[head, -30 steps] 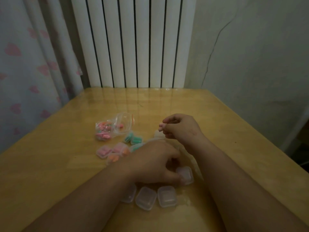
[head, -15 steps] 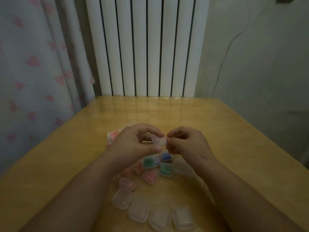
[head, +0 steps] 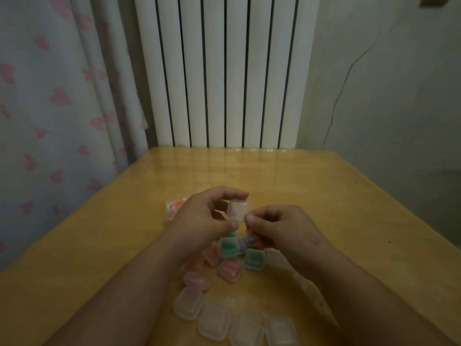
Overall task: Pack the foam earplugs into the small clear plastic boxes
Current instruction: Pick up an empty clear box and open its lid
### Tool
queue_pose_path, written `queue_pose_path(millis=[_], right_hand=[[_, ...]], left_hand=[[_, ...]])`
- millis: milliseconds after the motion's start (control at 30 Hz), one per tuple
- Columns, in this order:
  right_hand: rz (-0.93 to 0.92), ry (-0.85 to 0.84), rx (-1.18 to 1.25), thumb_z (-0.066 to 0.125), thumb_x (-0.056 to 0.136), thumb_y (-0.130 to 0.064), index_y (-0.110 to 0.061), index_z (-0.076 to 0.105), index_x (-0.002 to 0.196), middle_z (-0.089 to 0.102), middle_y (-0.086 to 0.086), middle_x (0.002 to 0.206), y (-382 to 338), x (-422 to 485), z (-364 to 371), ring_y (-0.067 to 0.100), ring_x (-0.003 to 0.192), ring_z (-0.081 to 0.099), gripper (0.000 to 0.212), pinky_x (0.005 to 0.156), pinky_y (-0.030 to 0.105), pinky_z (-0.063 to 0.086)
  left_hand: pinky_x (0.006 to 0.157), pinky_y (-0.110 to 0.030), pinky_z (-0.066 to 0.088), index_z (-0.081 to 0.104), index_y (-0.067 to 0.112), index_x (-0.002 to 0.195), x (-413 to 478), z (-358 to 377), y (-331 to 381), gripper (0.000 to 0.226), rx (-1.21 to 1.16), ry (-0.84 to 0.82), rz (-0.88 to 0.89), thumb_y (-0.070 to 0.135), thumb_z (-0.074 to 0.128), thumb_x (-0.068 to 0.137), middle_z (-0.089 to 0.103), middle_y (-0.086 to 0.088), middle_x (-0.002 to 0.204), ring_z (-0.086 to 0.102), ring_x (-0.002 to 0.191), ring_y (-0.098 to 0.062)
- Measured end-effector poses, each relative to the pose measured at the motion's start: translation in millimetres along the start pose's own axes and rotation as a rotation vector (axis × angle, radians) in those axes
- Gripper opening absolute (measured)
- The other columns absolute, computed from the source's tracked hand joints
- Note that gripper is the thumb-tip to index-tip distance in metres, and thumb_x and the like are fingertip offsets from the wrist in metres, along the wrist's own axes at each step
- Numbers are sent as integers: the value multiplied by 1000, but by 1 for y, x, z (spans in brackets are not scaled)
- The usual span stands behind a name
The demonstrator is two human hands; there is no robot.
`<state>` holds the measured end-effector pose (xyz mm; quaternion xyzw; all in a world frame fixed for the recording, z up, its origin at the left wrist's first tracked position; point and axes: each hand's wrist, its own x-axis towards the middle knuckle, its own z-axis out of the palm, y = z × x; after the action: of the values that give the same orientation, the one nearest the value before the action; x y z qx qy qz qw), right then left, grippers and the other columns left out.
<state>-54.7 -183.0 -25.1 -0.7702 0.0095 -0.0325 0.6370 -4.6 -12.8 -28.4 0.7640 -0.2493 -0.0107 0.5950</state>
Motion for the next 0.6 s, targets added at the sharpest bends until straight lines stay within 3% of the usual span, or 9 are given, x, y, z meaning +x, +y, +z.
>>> queue_pose_path(millis=[67,167,267,433,600], right_hand=[[-9,24,-84,71,86,-17,-11,75,88,71,13,74,0,0,2,16,62,62,8,63,27,56],[-67,80,-264,72,84,-26,-20,76,89,72,1,73,2,-1,3,7,62,66,8,54,16,53],[-178,172,-375,73,84,-28,-26,76,91,70,-9,76,3,0,4,-4,66,63,8,51,8,45],[-181,213,-360,71,85,-27,-33,73,91,69,-12,75,3,3,1,-3,68,63,8,59,12,49],[8,46,-68,61,93,-14,-12,75,88,66,3,68,3,3,1,13,61,58,15,65,31,53]], left_hand=[[77,-39,61,71,48,102,-1,1,0,62,9,-9,8,-8,75,75,70,8,105,66,87,-19],[76,-30,59,71,46,104,-3,1,0,51,-25,-27,-2,3,78,78,70,10,103,69,92,-12],[77,-31,58,72,46,100,-2,0,0,37,16,11,11,15,77,81,70,9,98,68,91,-9],[67,-28,51,71,47,86,-1,2,-1,39,102,98,12,8,75,81,65,5,86,60,74,-8],[70,-21,54,71,34,79,-2,5,2,40,1,84,20,-6,75,77,69,10,93,69,81,-2]])
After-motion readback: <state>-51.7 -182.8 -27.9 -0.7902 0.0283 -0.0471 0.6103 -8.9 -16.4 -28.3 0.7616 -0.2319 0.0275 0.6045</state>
